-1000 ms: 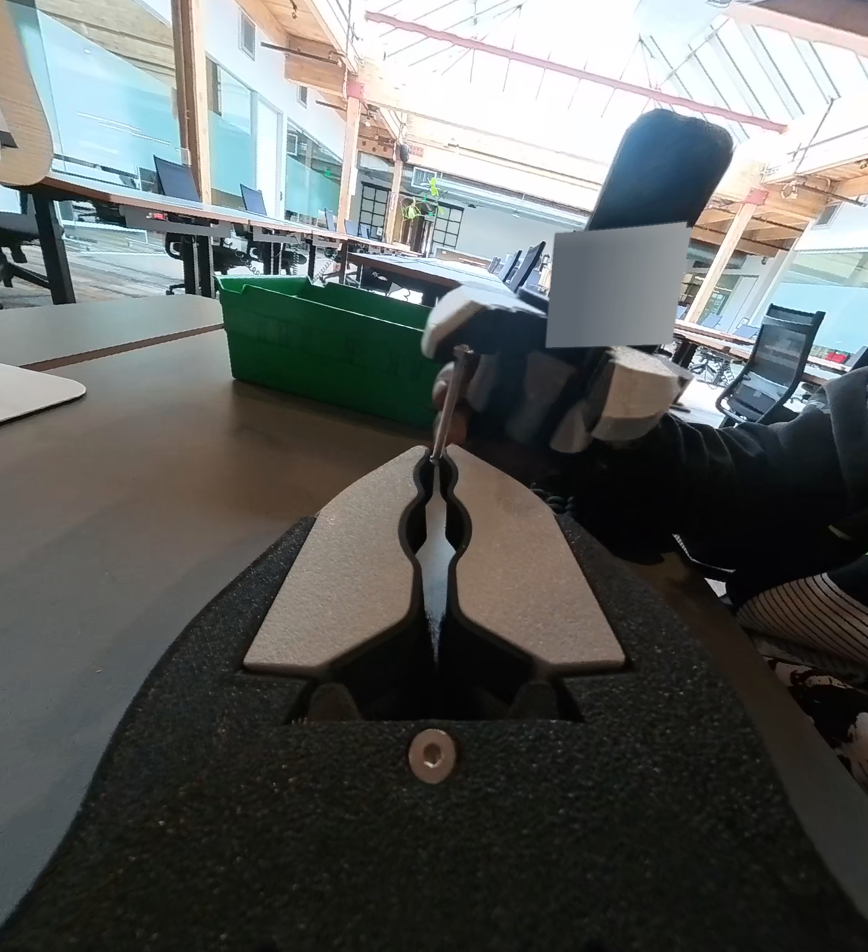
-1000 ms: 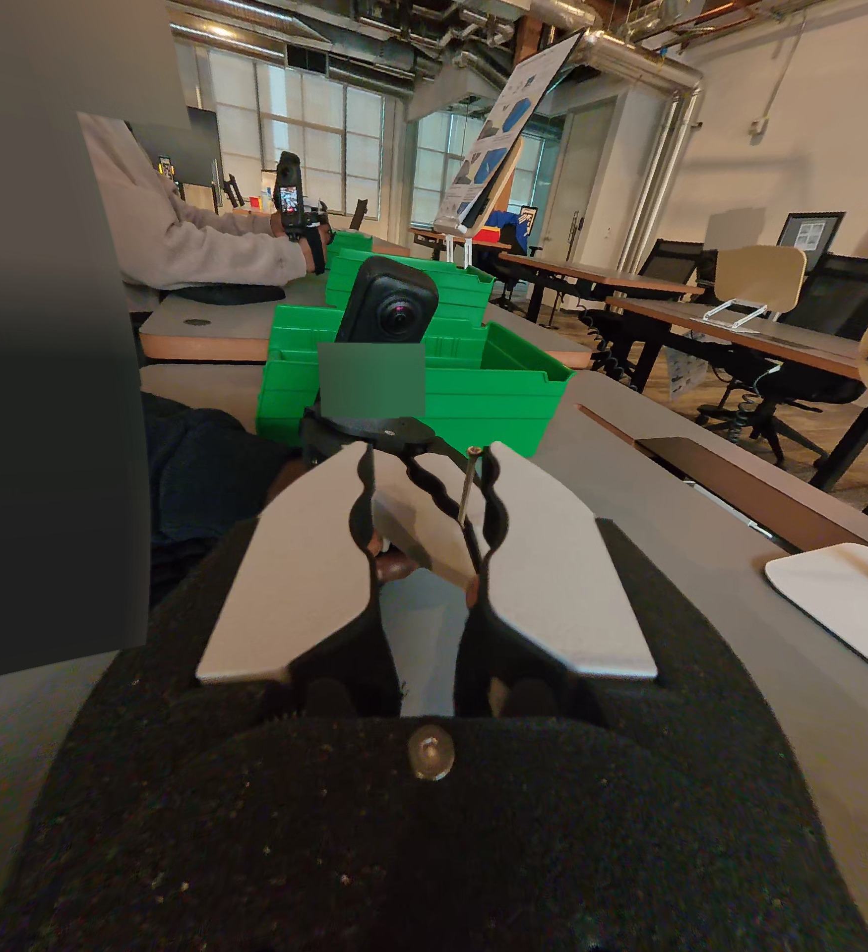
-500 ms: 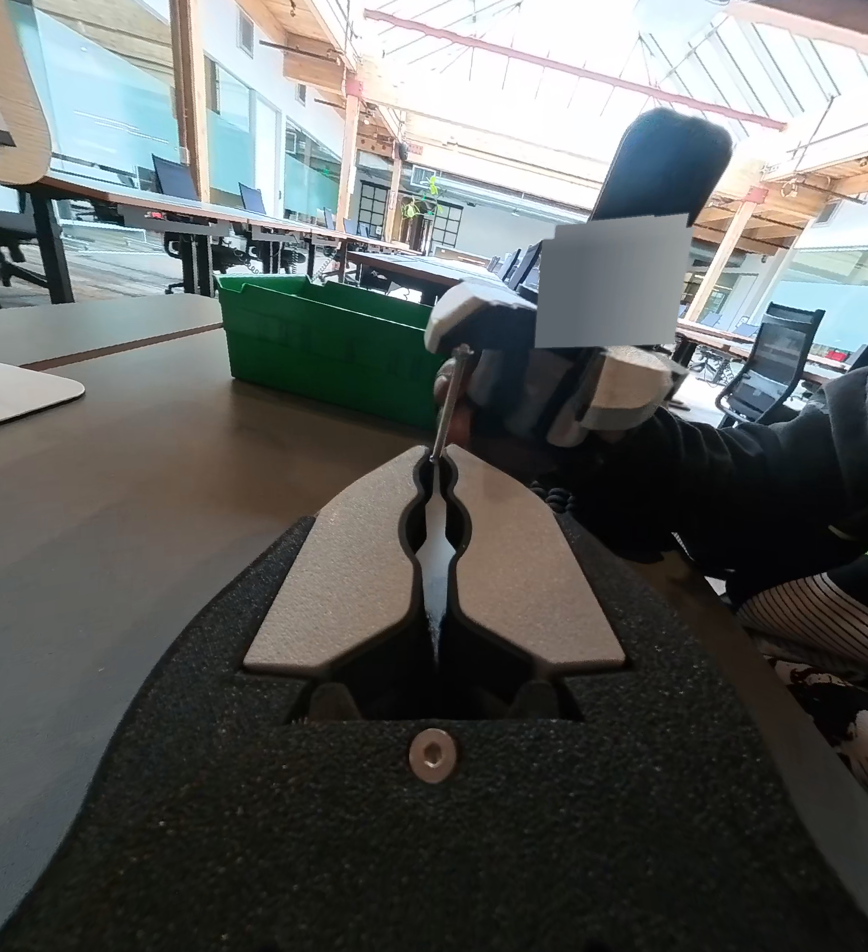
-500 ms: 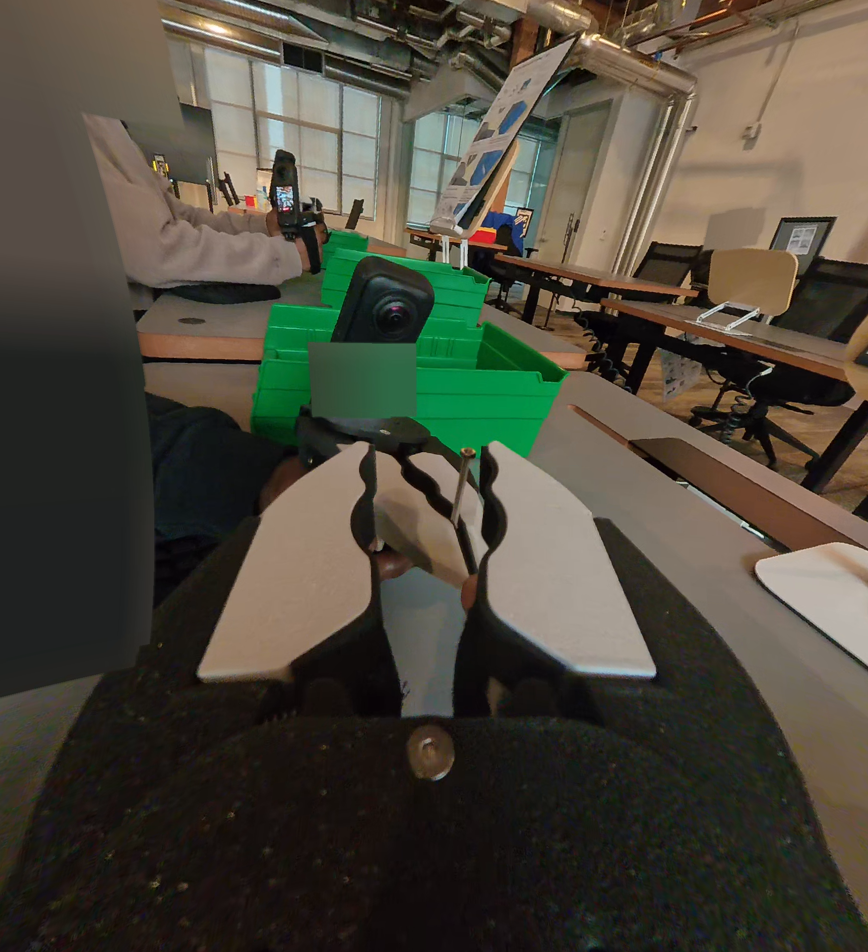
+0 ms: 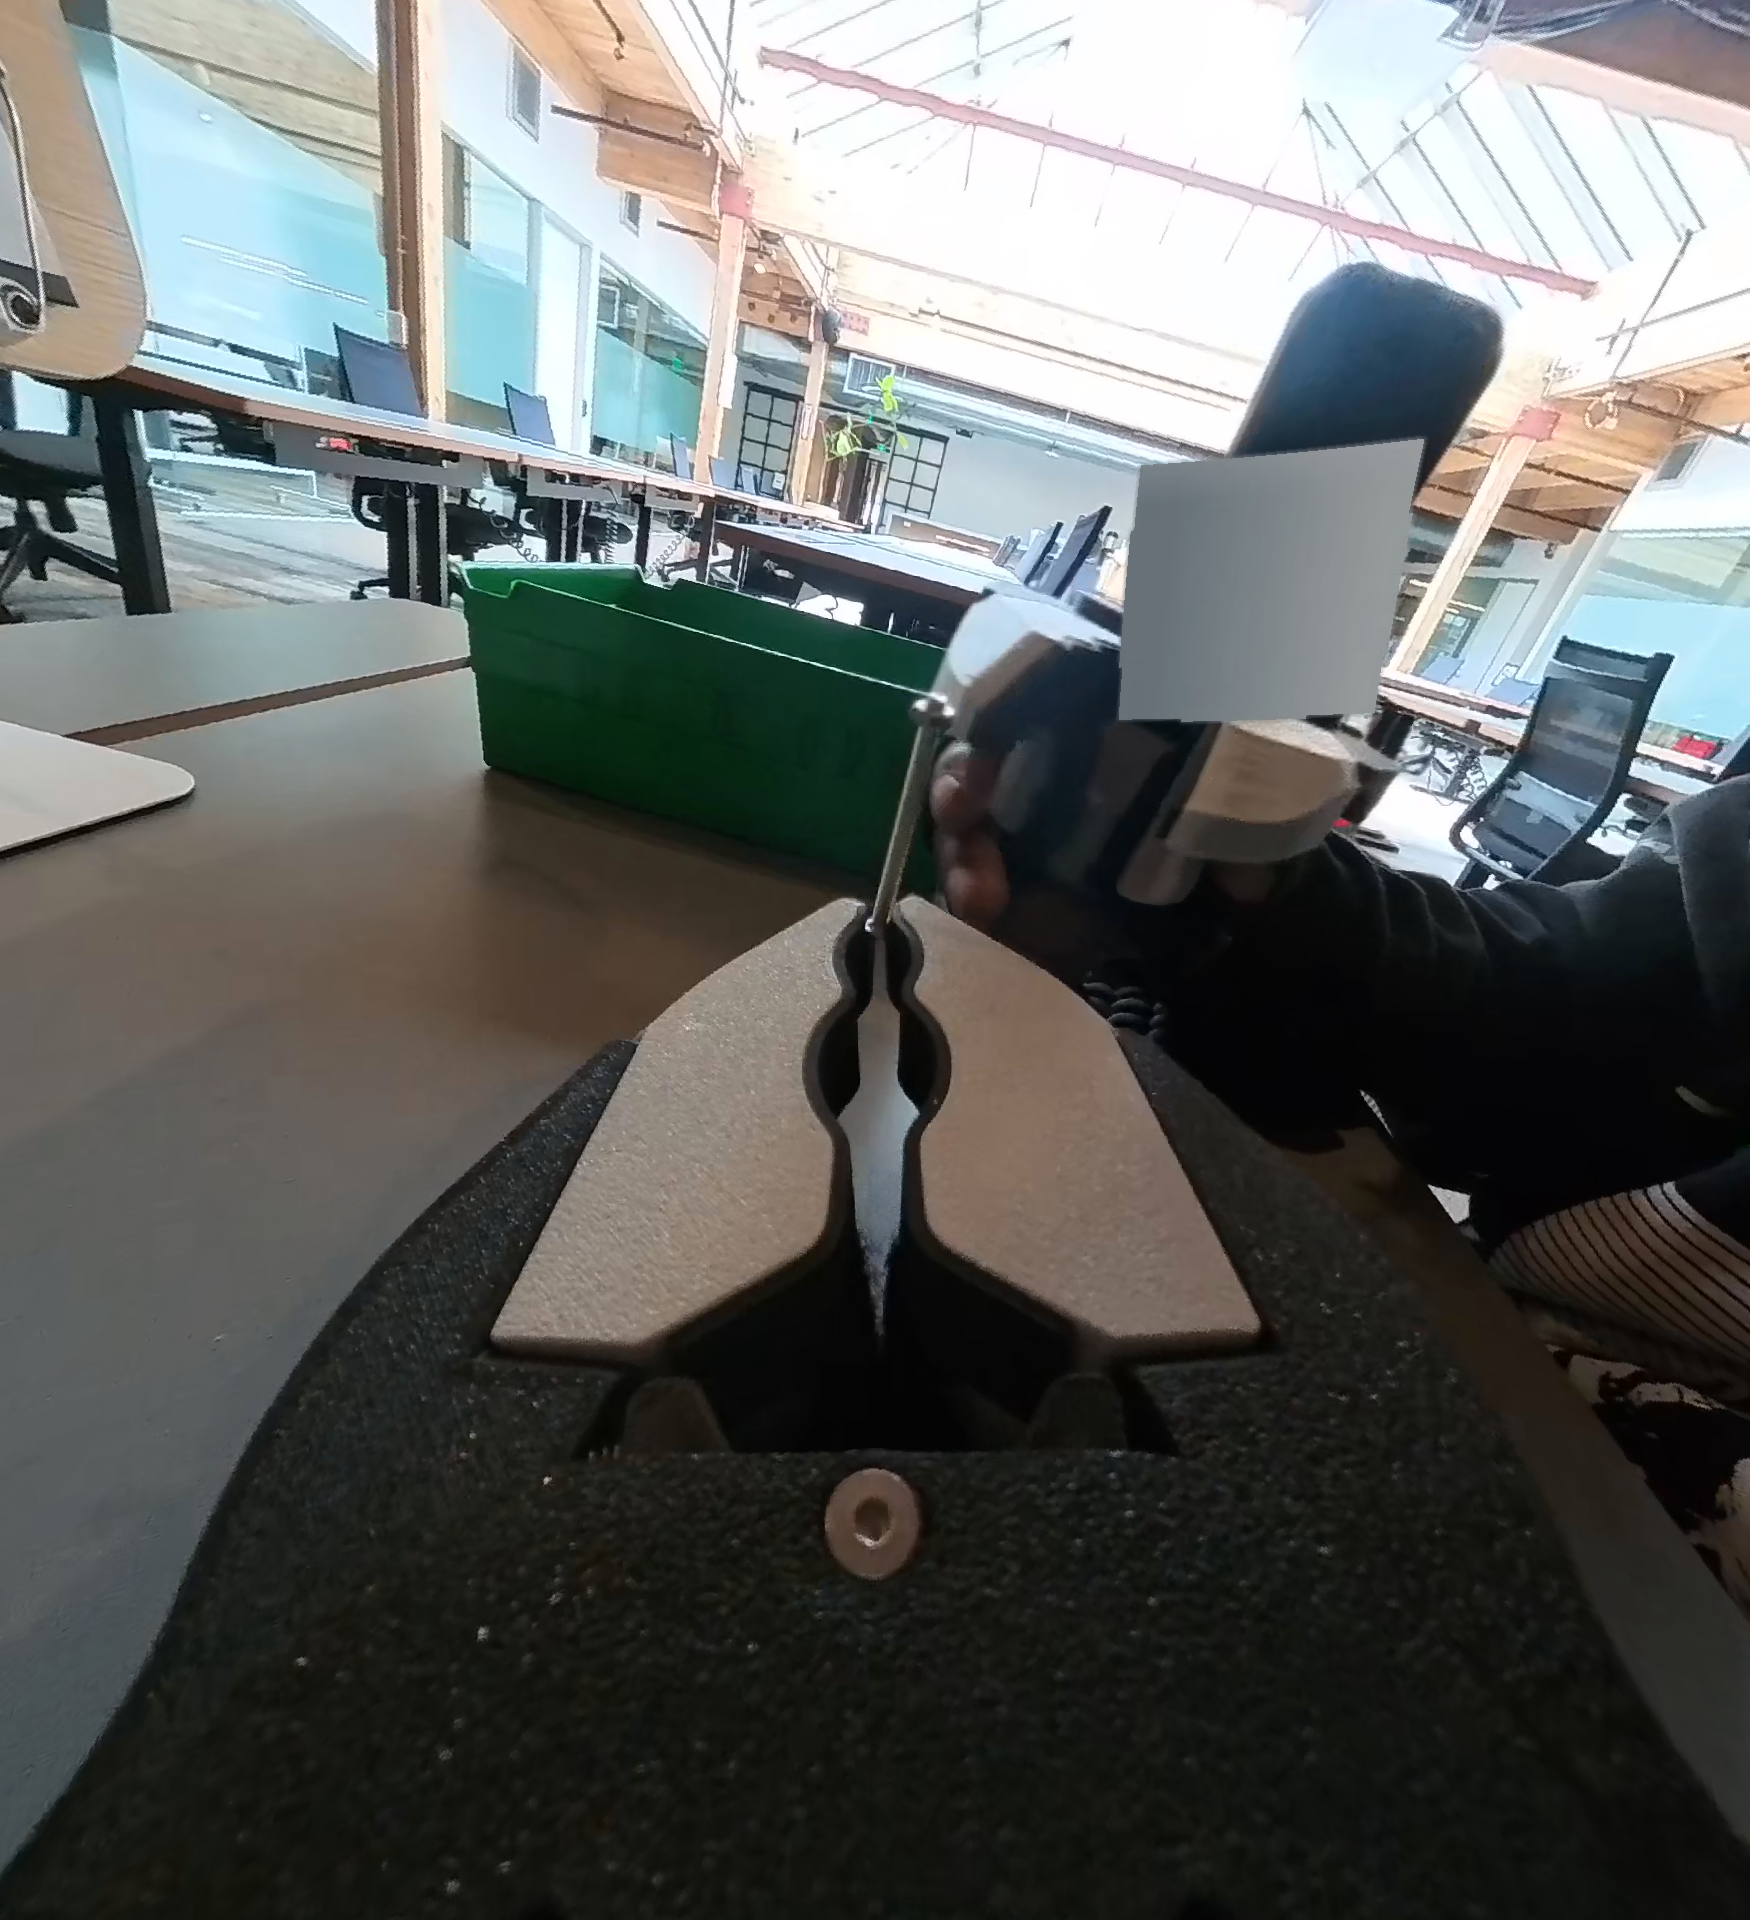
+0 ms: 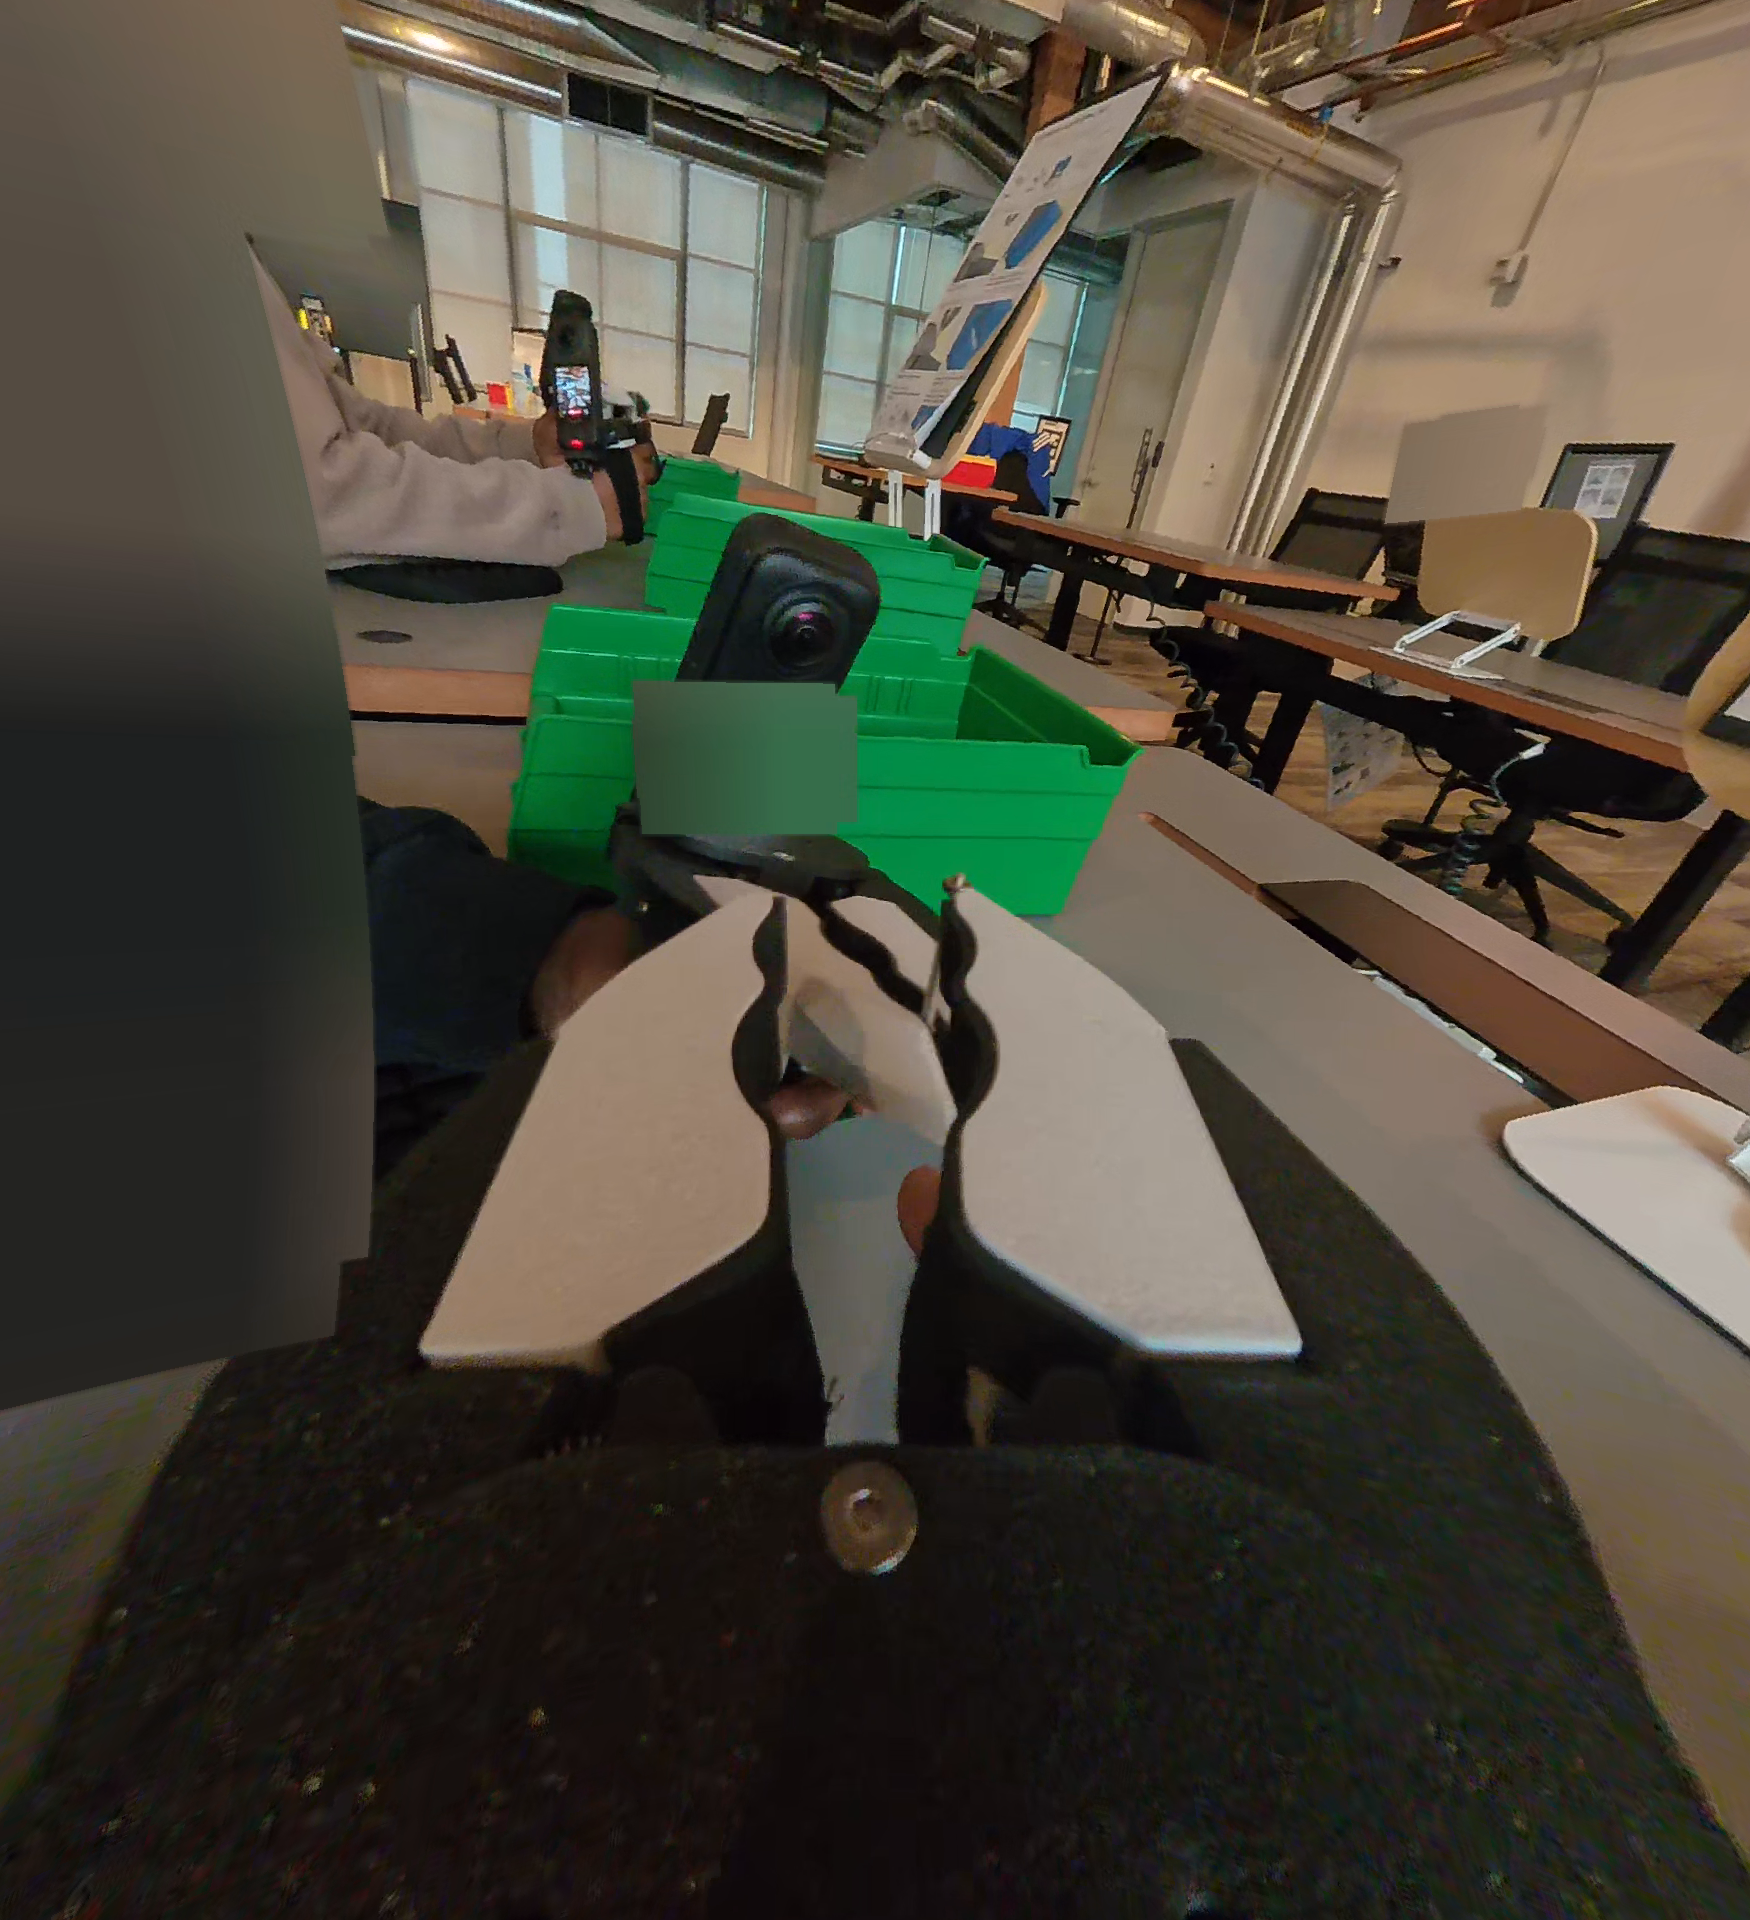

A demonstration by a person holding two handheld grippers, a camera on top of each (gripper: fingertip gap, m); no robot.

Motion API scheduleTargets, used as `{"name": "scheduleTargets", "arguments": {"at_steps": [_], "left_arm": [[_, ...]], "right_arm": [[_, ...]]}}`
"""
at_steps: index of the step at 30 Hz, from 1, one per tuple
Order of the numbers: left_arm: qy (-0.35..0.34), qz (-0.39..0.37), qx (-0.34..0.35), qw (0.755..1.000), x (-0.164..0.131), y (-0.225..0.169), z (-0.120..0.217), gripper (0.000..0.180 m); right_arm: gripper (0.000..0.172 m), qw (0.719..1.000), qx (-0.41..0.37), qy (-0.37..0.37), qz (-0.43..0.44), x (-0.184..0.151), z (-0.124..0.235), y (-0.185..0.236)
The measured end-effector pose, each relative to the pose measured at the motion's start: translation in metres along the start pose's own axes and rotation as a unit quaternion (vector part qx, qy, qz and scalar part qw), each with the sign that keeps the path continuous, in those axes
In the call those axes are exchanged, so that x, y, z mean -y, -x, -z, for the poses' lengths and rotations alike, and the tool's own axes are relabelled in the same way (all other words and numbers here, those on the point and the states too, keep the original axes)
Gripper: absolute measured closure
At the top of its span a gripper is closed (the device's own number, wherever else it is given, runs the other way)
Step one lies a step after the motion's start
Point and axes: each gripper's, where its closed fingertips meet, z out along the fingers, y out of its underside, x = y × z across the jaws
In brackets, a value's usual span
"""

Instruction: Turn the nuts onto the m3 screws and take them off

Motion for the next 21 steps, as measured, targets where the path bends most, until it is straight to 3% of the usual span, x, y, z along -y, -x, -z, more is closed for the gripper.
{"name": "scheduleTargets", "arguments": {"at_steps": [9,21], "left_arm": [[0.015,-0.012,-0.007,1.000,-0.004,-0.004,-0.003,0.179],[-0.001,0.003,0.003,1.000,0.000,0.001,0.001,0.179]], "right_arm": [[0.137,1.000,0.000,0.001,-0.005,0.000,-0.006,-0.002],[0.146,1.000,0.007,0.008,0.002,-0.002,0.000,0.005]]}}
